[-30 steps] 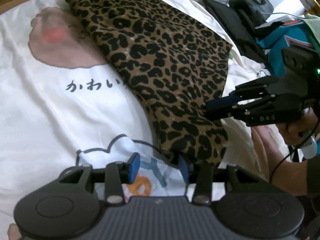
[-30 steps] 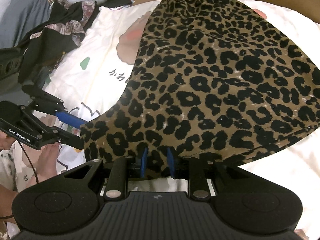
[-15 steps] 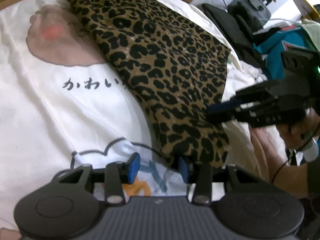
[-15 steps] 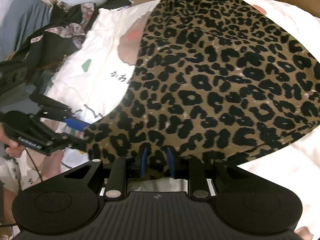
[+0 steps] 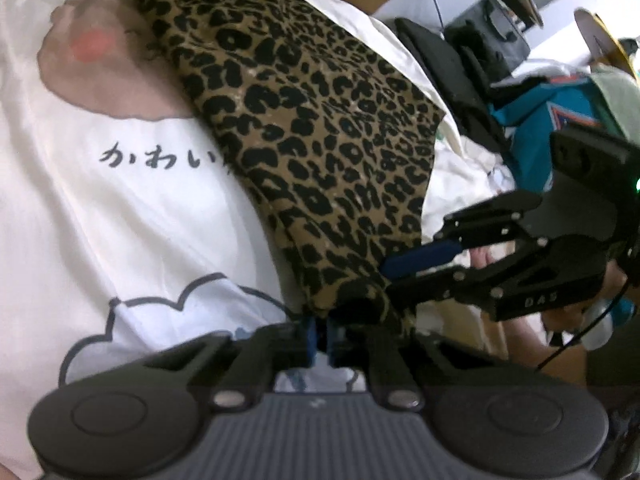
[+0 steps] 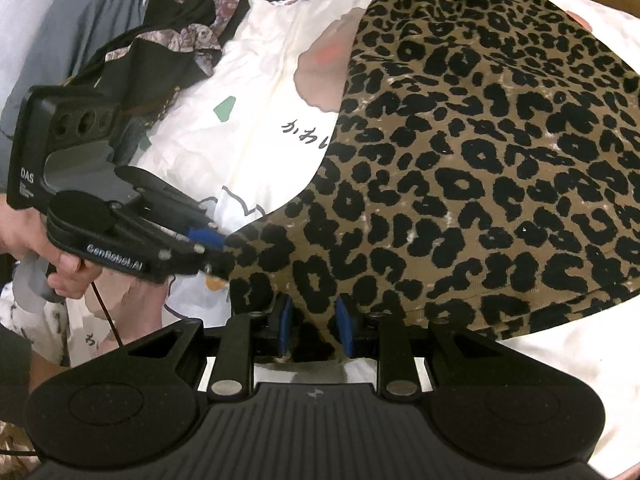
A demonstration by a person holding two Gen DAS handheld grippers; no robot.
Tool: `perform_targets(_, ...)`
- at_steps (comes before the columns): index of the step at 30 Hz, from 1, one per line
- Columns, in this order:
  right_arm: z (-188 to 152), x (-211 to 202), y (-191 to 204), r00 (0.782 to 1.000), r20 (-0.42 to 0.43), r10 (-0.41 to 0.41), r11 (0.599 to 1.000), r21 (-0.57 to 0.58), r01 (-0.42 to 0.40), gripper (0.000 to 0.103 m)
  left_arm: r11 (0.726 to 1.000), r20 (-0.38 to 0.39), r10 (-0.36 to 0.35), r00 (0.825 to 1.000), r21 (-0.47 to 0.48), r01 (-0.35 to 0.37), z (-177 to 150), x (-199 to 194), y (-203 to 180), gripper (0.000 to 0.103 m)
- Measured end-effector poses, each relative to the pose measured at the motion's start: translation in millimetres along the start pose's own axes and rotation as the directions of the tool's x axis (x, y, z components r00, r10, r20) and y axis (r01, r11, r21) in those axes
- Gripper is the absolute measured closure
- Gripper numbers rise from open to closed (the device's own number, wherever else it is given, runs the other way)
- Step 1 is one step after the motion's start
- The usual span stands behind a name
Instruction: Fold clothes
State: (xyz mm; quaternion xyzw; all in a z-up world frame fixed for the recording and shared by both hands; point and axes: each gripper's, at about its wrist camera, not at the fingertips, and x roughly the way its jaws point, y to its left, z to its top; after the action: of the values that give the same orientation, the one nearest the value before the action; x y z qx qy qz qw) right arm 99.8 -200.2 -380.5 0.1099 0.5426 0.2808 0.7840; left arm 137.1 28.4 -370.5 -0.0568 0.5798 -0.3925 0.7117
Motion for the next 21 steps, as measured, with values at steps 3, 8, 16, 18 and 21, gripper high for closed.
perform_targets(3,-1,1,-1,1.0,-0.013,-0.005,1.0,-0.011,0.005,0.075,1.0,0.001,0.028,1.0,-0.008,-0.028,-2,-2,5,0.101)
perform_targets(8,-5,3,-1,0.999,-0.034,-0.016,1.0,-0.018,0.015,0.073,0.999,-0.038,0.047,0.998,-0.024,-0.048,-5,-8,10,0.101)
perform_targets(16,-1,5,2,1.0,-0.022,0.01,1.0,-0.008,-0.01,0.074,0.998,0.028,0.025,0.999,-0.065,-0.023,8,-30,14,0.054)
perform_targets(18,-1,6,2,1.0,-0.021,0.012,1.0,-0.005,-0.012,0.074,0.995,0.043,-0.002,0.999,-0.1,0.006,13,-26,16,0.051)
perform_targets(21,0,7,1,1.0,-0.019,0.015,1.0,0.0,-0.015,0.074,0.993,0.035,-0.016,0.999,-0.119,0.02,18,-14,17,0.051)
